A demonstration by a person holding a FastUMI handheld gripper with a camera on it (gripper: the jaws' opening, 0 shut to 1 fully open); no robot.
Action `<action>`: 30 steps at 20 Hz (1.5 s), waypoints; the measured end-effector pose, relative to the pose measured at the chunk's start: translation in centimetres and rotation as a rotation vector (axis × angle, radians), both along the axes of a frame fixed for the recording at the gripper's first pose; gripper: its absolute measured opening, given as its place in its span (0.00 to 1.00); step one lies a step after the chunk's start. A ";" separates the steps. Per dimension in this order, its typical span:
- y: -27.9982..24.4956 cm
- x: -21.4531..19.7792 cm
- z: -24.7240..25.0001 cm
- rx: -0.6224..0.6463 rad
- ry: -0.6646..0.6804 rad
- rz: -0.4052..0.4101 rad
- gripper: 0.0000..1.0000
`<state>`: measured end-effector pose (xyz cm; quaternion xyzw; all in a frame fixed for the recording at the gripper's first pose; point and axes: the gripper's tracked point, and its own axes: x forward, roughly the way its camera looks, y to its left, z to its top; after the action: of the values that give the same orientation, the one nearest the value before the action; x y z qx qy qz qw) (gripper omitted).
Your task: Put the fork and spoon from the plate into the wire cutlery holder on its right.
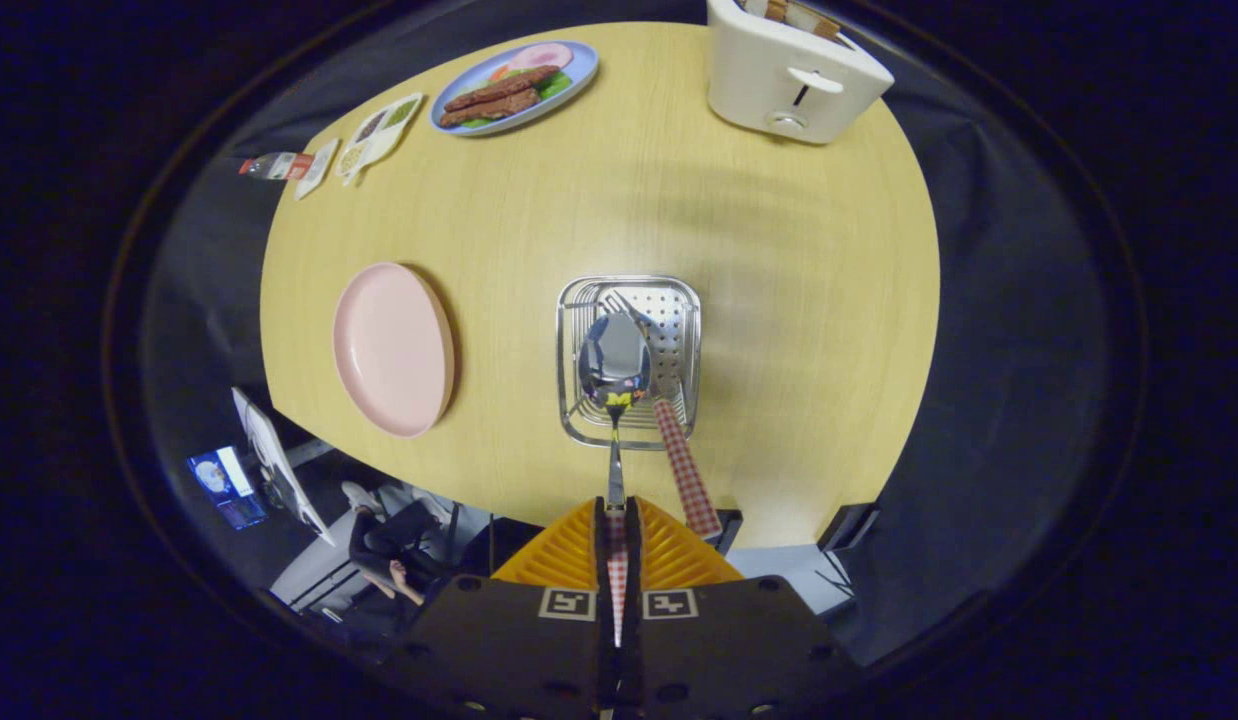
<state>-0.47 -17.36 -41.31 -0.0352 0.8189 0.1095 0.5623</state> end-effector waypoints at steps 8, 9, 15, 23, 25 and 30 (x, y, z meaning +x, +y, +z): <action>0.2 0.8 -0.9 -0.009 0.108 0.049 0.02; 0.4 0.9 -1.0 -0.003 0.111 0.050 0.02; 0.2 1.1 -1.0 -0.036 0.114 0.055 0.06; 0.6 1.0 -0.1 -0.035 0.099 0.048 0.07; 1.0 1.4 0.4 -0.031 0.063 0.032 0.19; 2.5 1.5 1.6 0.005 -0.033 -0.034 0.44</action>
<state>1.06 -14.84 -39.66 -0.0218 0.8096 0.1015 0.5777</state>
